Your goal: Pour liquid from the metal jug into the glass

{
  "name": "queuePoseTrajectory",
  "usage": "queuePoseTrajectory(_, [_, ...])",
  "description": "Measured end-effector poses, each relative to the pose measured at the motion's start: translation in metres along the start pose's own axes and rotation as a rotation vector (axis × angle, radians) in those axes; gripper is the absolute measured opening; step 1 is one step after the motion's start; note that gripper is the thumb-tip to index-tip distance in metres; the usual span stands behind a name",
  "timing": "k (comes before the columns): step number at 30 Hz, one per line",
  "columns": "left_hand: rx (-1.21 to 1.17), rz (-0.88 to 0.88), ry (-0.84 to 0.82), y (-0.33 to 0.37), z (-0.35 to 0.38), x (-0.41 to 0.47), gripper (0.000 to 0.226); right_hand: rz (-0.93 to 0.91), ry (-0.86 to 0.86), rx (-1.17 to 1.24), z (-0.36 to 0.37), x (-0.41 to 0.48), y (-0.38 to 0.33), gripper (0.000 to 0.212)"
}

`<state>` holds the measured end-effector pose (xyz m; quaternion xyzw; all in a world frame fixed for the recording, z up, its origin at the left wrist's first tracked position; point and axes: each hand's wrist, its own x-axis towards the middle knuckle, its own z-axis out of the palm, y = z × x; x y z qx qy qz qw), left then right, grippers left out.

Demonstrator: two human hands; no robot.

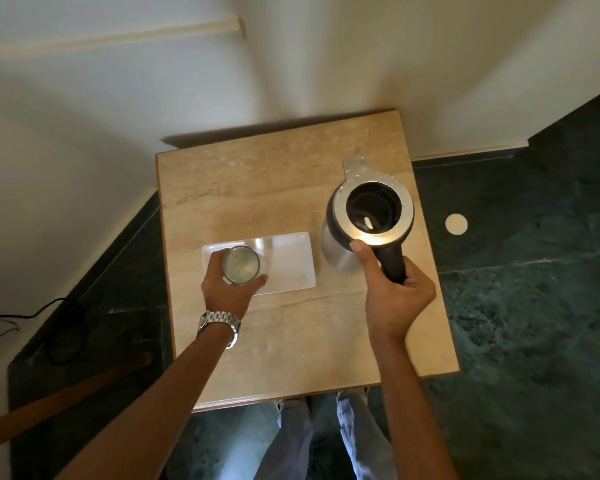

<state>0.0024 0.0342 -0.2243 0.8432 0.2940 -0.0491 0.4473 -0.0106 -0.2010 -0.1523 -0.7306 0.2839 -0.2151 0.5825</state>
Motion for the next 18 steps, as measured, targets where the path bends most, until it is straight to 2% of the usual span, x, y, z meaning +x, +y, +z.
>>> queuePoseTrajectory(7, [-0.009, 0.038, -0.01, 0.002, 0.0, 0.001, 0.07, 0.028, 0.037, -0.011, 0.011, -0.021, 0.004, 0.055])
queuePoseTrajectory(12, [-0.028, 0.01, -0.01, 0.008, -0.002, -0.005, 0.077, 0.081, 0.036, -0.003, 0.008, -0.026, -0.003, 0.049])
queuePoseTrajectory(15, [-0.002, 0.008, -0.042, 0.018, -0.009, -0.008, 0.093, 0.086, 0.02, -0.048, 0.004, -0.027, -0.016, 0.042])
queuePoseTrajectory(16, [0.002, 0.017, -0.053, 0.021, -0.012, -0.009, 0.104, 0.079, 0.034, -0.043, 0.003, -0.029, -0.02, 0.048])
queuePoseTrajectory(18, [0.024, 0.031, -0.061, 0.041, -0.025, -0.021, 0.131, 0.018, 0.119, -0.211, -0.003, -0.03, -0.04, 0.07])
